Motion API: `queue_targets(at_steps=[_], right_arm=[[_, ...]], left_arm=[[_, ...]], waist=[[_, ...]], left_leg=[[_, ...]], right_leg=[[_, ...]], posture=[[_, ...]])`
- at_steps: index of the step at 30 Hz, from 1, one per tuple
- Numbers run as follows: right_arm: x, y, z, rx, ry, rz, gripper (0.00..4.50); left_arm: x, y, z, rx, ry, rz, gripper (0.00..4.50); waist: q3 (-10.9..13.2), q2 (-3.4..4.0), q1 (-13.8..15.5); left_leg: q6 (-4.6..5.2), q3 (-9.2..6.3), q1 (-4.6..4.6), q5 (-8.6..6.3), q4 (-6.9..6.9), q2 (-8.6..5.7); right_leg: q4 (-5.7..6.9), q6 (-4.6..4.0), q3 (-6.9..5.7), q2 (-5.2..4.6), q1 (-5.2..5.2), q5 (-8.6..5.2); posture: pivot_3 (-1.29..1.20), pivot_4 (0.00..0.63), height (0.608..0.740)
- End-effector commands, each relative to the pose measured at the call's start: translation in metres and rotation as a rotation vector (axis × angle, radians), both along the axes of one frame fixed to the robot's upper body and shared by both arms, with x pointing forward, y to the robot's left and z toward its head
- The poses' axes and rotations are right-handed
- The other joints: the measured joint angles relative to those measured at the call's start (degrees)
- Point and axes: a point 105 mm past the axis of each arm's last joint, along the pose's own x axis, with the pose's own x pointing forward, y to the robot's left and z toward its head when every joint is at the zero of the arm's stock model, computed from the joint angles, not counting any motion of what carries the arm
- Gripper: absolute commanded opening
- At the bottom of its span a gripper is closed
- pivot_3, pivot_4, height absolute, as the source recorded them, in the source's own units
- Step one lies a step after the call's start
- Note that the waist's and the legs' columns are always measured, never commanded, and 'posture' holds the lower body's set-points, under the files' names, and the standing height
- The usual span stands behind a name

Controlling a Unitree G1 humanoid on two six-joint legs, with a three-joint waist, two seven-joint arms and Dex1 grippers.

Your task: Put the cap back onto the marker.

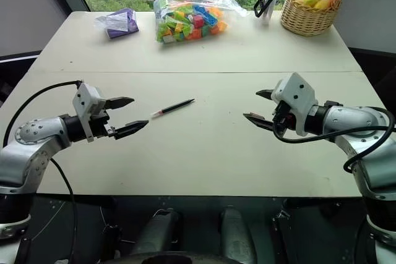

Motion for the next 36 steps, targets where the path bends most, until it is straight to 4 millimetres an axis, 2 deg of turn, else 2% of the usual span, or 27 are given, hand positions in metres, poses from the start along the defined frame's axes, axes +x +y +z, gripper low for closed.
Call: queue_targets(at_steps=[1, 10, 18, 25, 30, 36], right_arm=[[-0.003, 0.006, 0.013, 0.007, -0.055, 0.022, 3.36], [-0.006, 0.007, 0.009, 0.021, -0.056, 0.003, 3.36], [-0.007, 0.010, 0.004, 0.041, -0.075, -0.035, 3.36], [-0.015, 0.009, 0.001, 0.063, -0.093, -0.090, 3.36], [-0.020, 0.010, -0.001, 0.076, -0.098, -0.120, 3.36], [-0.022, 0.009, -0.002, 0.087, -0.114, -0.149, 3.36]], left_arm=[[-0.001, -0.005, 0.008, 0.013, -0.038, -0.023, 4.41], [0.008, -0.005, 0.002, 0.001, -0.016, -0.018, 4.41], [0.042, -0.020, -0.014, 0.048, 0.005, -0.118, 4.41], [0.066, -0.029, -0.043, 0.103, 0.061, -0.186, 4.41], [0.079, -0.031, -0.051, 0.150, 0.049, -0.196, 4.41], [0.097, -0.042, -0.050, 0.151, 0.017, -0.177, 4.41]], waist=[[0.00, 0.00, 0.00], [0.00, 0.00, 0.01], [-0.01, 0.00, 0.12], [-0.01, -0.01, 0.01], [-0.01, -0.03, -0.02], [-0.02, -0.06, 0.14]], left_leg=[[0.00, 0.00, 0.00, 0.00, 0.00, 0.00], [0.00, 0.00, -0.02, 0.00, 0.00, -0.01], [-0.03, 0.10, -0.15, 0.02, 0.12, -0.22], [-0.02, 0.09, -0.25, 0.02, 0.11, -0.26], [-0.02, 0.07, -0.29, 0.02, 0.17, -0.27], [-0.02, 0.05, -0.34, 0.02, 0.28, -0.33]], right_leg=[[0.00, 0.00, 0.00, 0.00, 0.00, 0.00], [0.01, 0.00, 0.00, 0.00, -0.02, 0.00], [0.03, 0.01, -0.04, 0.02, -0.06, 0.01], [0.07, 0.03, -0.08, 0.02, -0.16, 0.02], [0.11, 0.05, -0.11, 0.02, -0.18, 0.03], [0.13, 0.12, -0.12, 0.00, -0.17, 0.07]], posture=[[0.00, 0.150, 0.740], [0.00, 0.150, 0.740], [0.00, 0.150, 0.740], [0.00, 0.150, 0.740], [0.00, 0.150, 0.740], [0.00, 0.150, 0.740]])
